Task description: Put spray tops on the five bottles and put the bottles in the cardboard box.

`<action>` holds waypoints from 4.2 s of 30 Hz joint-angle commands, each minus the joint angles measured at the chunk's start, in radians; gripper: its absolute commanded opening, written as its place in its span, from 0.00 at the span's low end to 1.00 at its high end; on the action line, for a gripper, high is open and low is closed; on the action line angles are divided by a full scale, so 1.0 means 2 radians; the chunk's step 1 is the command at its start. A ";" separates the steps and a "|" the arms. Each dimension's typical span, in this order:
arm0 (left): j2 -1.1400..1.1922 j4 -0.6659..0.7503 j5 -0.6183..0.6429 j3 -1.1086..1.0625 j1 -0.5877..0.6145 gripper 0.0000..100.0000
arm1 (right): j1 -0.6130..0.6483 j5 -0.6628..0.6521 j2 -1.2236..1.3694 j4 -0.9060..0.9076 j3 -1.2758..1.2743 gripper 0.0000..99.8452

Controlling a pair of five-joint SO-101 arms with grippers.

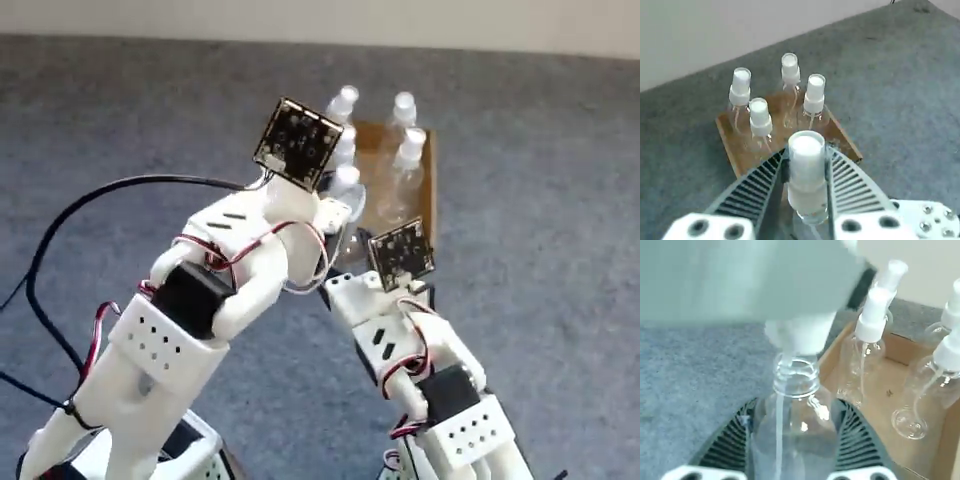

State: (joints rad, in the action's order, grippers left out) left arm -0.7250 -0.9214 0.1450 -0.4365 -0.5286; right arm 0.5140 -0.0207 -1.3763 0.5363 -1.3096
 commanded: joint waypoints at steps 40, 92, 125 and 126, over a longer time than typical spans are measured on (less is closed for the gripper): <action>-0.099 -0.060 -0.100 0.016 0.117 0.15 | -0.062 0.007 -0.002 0.002 0.049 0.00; -0.410 0.071 -0.111 -0.435 0.165 0.21 | -0.045 -0.037 0.441 0.171 0.525 0.00; -0.410 0.072 -0.111 -0.452 0.217 0.21 | -0.056 -0.037 0.442 -0.181 0.223 0.00; -0.410 0.072 -0.111 -0.452 0.217 0.21 | -0.056 -0.036 0.442 -0.185 0.223 0.00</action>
State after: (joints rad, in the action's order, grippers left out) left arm -1.5336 -0.7971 -0.0698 -1.3479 -0.1036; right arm 0.4081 -0.1082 -0.4895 0.2140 -0.8707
